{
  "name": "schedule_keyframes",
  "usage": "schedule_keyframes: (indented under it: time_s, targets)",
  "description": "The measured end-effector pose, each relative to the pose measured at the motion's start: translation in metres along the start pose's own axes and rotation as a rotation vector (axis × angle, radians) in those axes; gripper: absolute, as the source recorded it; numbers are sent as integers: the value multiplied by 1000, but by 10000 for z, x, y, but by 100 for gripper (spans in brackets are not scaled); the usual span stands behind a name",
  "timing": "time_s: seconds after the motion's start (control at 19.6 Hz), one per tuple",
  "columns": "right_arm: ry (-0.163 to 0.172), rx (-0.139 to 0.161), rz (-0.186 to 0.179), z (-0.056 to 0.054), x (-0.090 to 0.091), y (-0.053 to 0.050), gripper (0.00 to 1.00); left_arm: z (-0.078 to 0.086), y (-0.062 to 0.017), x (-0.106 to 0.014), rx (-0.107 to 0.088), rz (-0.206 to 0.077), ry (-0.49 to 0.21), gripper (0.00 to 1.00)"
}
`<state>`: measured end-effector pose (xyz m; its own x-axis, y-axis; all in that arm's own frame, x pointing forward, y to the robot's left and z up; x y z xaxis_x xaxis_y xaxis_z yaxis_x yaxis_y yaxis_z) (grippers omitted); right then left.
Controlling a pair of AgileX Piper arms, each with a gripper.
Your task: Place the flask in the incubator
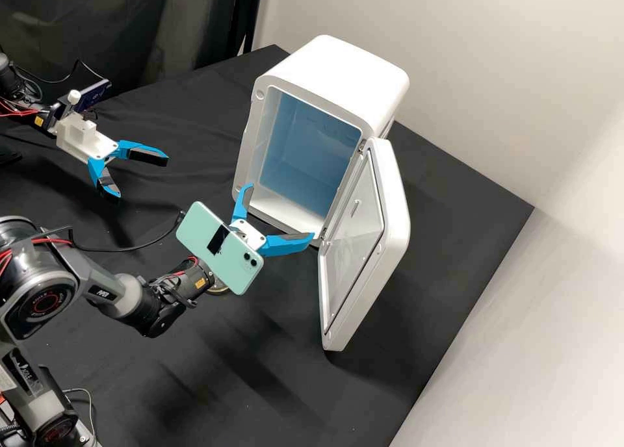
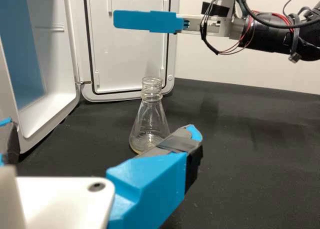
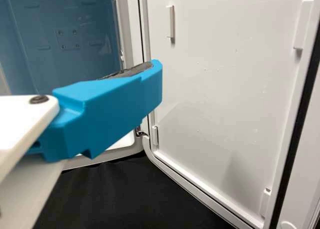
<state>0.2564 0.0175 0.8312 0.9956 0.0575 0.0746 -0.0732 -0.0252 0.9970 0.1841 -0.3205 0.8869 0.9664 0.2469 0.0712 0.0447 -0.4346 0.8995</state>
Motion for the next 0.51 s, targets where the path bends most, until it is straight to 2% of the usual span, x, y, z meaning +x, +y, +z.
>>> schedule_keyframes:
  time_s: [0.1, 0.15, 0.26, 0.41, 0.51]
  targets:
    - [4, -19, -10, -4, -332, 6, 100, 17, -10, 3, -1, -4, -7, 100]
    - [18, -21, -2, -28, -446, 9, 100, 24, -15, 3, -1, -6, -9, 100]
    - [50, -33, -3, -74, -528, 10, 100, 27, -23, -2, -3, -9, -9, 100]
    - [78, -53, -12, -118, -652, -3, 100, 65, -54, -57, -10, -17, -7, 100]
    - [84, -63, -11, -123, -721, -14, 100, 77, -49, -71, -7, -14, -8, 100]
